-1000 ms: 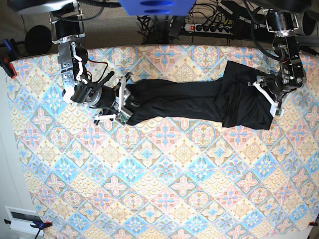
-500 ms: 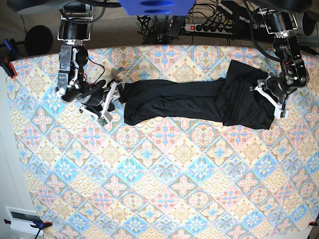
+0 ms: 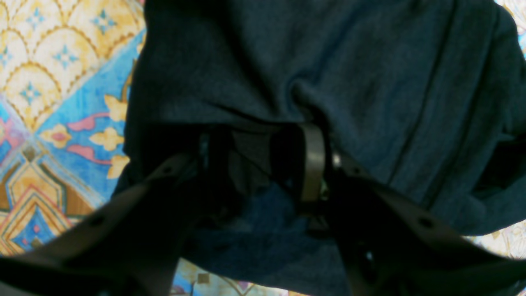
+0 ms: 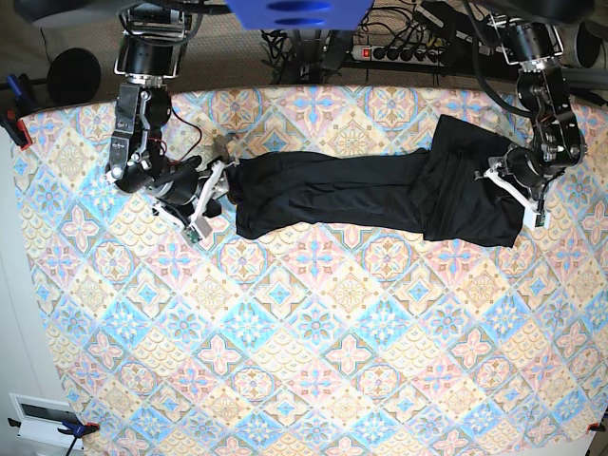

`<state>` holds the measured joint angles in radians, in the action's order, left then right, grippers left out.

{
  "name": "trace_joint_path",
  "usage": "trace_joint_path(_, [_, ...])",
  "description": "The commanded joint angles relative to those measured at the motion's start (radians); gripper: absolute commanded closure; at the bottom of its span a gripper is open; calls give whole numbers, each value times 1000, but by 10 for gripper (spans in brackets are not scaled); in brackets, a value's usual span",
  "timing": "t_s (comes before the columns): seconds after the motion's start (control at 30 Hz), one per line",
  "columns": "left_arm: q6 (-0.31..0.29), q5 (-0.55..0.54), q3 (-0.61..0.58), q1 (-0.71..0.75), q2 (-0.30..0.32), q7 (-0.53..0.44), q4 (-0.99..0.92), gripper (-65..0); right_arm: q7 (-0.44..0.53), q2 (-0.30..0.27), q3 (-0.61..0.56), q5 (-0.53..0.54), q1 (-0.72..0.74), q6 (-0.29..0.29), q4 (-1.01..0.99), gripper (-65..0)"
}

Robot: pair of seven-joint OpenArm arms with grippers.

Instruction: Layout the t-shirt on the table in an organized manner, then fold the t-shirt properly

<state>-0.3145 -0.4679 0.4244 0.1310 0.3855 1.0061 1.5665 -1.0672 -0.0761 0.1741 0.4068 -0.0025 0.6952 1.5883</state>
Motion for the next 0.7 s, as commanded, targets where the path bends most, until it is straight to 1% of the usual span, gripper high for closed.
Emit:
trace_joint_path(0.0, [1,-12,6,-9,19,-19,12,-232,26,9,-14,24,17,3,17,-320])
trace_joint_path(0.1, [1,-12,6,-11,20,-20,12,-232,43,11,-43,25,12,3,25,-320])
trace_joint_path(0.37, [1,-12,6,-11,23,-22,10,-232,43,11,-147,25,12,3,31,-320])
trace_joint_path(0.6, [1,-12,6,-11,23,-22,10,-232,35,9,-156,20,9,3,17,-319])
trace_joint_path(0.67, [1,-12,6,-11,23,-22,10,-232,34,8,-158,20,0,3,13,-296])
